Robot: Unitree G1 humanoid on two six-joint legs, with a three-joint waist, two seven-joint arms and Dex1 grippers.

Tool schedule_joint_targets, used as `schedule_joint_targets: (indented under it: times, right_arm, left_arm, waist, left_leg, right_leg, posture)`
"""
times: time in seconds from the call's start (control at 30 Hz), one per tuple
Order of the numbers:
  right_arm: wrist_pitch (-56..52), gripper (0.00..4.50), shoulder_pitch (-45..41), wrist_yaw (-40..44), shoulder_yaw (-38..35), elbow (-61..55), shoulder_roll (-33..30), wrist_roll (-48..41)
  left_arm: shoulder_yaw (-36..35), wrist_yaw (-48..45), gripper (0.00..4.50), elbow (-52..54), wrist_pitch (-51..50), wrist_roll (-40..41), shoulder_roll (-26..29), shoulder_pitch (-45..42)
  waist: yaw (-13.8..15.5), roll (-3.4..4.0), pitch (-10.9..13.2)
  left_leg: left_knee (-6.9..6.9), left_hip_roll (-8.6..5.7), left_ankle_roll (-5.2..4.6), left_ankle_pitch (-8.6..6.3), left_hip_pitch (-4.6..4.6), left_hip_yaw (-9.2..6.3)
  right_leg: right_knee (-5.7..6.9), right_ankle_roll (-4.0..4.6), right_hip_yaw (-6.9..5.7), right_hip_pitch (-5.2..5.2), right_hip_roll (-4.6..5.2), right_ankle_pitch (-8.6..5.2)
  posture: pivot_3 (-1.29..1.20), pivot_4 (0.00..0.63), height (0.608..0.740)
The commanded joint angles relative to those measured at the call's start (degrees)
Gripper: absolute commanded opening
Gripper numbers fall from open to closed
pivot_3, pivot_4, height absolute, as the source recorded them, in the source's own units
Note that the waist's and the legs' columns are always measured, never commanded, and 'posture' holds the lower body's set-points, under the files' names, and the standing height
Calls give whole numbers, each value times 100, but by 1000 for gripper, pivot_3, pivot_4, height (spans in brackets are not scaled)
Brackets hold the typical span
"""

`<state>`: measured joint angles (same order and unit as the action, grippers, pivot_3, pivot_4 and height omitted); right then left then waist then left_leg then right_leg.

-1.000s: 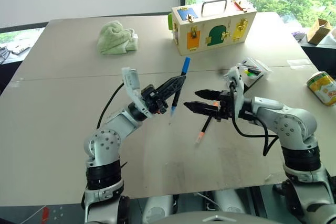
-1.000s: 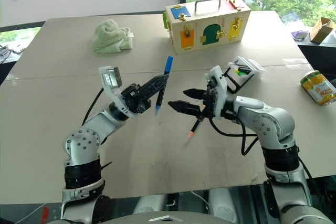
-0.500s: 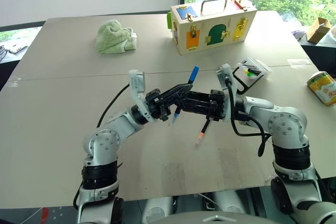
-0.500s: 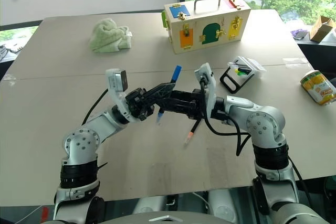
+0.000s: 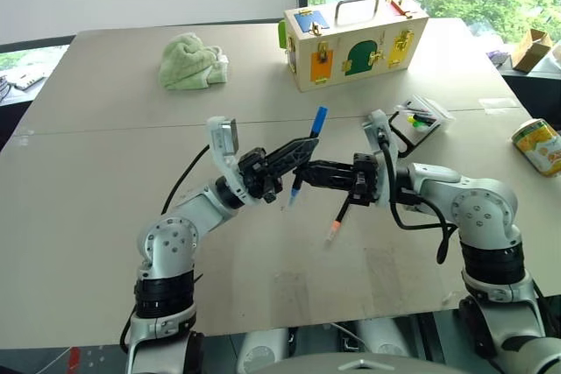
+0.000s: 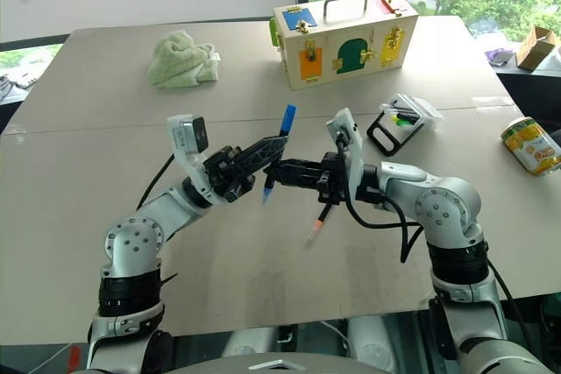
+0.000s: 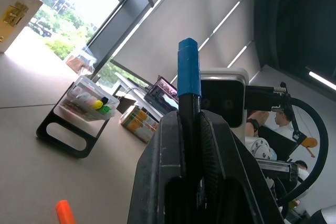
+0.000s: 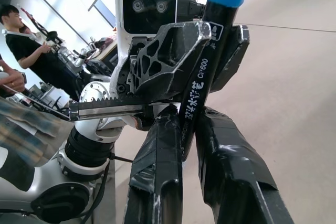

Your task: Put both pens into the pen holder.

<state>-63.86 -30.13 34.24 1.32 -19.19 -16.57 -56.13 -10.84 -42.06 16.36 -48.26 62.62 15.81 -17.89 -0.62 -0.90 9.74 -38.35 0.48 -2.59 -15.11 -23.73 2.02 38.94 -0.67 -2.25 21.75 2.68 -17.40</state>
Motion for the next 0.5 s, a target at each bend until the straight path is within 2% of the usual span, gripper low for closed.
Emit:
schedule_joint_targets:
  times: [0.03,0.13,0.23,0.33,0.4,0.5]
  right_arm:
    - [139,0,-115,6,52,-186,53,-56]
    - [340,0,-41,-34,12,-181,-22,144]
    - [953,0,142,98,-90,-192,-367,708]
    - [2099,0,285,418,-60,-257,-949,1671]
    - [2354,0,286,751,-83,-578,-1681,2056]
    - [2680,0,26,916,-165,-646,-2441,2550]
  left_arm:
    - [1,53,1598,210,-116,393,27,50]
    - [-79,166,2996,117,-52,271,185,-40]
    - [-349,281,2996,56,143,113,492,-222]
    - [-630,511,2996,197,222,123,847,-466]
    - [-607,449,2996,478,109,-52,1370,-564]
    - [85,421,2996,803,45,-1157,2438,-687]
  waist:
    - [-1,0,0]
    - [-1,0,0]
    - [9,0,0]
    - [21,0,1]
    - [22,0,9]
    - [9,0,14]
  left_leg:
    - [0,0,0,0,0,0]
    - [0,0,0,0,1,-1]
    - [0,0,0,0,0,-1]
    - [-1,-1,0,0,-2,-1]
    - [-1,-3,0,0,-2,-1]
    - [0,-4,-1,-1,-5,-2]
  right_leg:
    - [0,0,0,0,0,0]
    - [0,0,0,0,0,0]
    - [1,0,-1,0,-1,0]
    - [-1,0,-1,0,0,0]
    - [-2,-1,-1,1,0,0]
    - [-5,-1,-2,4,0,-1]
  posture:
    - [0,150,740]
    - [0,150,740]
    - [0,150,740]
    - [0,150,740]
    - [0,150,740]
    - [0,150,740]
